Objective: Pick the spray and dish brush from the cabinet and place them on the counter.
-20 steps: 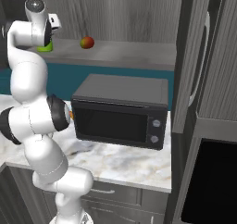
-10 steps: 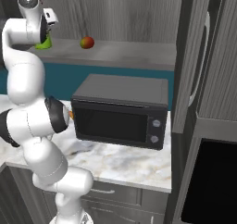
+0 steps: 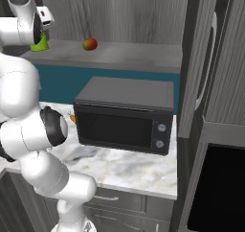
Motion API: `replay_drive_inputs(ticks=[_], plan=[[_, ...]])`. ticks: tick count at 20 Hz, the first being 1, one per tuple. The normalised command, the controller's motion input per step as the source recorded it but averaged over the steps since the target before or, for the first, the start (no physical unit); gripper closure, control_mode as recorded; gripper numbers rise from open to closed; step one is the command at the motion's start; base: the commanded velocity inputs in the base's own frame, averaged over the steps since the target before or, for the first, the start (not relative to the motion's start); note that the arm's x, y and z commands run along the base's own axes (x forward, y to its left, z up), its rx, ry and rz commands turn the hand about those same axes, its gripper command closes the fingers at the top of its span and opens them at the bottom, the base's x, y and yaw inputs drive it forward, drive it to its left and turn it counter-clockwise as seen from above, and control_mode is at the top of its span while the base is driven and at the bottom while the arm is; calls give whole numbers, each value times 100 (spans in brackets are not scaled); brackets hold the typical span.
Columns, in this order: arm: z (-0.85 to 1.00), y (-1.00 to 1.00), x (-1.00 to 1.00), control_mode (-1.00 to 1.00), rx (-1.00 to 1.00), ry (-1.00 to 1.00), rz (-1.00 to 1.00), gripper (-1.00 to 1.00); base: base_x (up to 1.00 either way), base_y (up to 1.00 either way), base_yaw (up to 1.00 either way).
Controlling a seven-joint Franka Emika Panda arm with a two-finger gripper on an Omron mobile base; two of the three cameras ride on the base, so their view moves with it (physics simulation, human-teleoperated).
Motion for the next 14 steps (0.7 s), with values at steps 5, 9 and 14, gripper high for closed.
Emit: replay_drive_inputs(ticks=[5, 9, 14], plan=[[0, -17, -97, -100, 2, -6, 0, 100, 0, 0, 0], [0, -45, -100, -100, 3, -8, 0, 100, 0, 0, 0], [-5, -37, -100, -100, 5, -9, 0, 100, 0, 0, 0]])
